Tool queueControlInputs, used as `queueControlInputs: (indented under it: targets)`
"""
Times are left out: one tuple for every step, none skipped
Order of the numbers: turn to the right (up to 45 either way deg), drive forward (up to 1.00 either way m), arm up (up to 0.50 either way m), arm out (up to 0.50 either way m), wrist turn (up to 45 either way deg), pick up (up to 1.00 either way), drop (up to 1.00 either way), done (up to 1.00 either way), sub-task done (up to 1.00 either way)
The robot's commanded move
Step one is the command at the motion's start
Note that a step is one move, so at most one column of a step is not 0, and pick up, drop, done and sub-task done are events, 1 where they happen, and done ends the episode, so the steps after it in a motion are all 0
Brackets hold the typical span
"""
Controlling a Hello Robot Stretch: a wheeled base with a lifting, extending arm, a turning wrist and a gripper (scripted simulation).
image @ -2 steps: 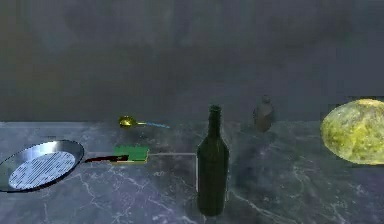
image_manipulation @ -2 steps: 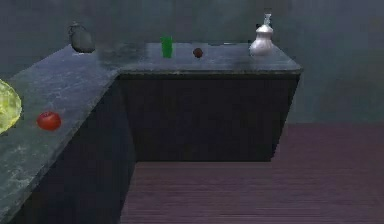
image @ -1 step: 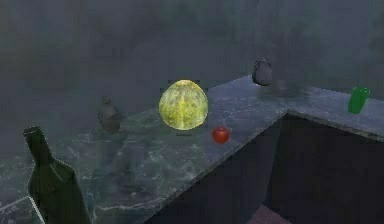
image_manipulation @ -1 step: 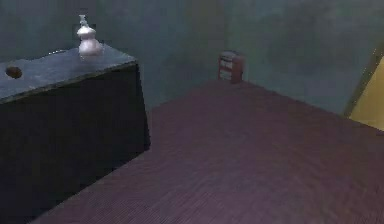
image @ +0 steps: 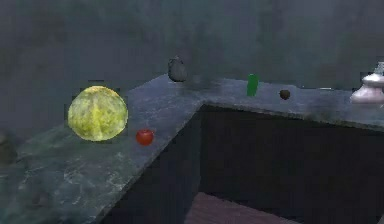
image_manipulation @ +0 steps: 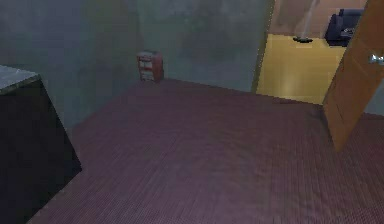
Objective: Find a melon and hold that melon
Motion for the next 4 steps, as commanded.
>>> queueControlInputs:
  targets:
    - [0.0,0.5,0.0,0.0,0.0,0.0,0.0,0.0,0.0]
    - [-45.0,0.0,0.0,0.0,0.0,0.0,0.0,0.0,0.0]
    - [-45.0,0.0,0.0,0.0,0.0,0.0,0.0,0.0,0.0]
    - [-39.0,0.0,0.0,0.0,0.0,0.0,0.0,0.0,0.0]
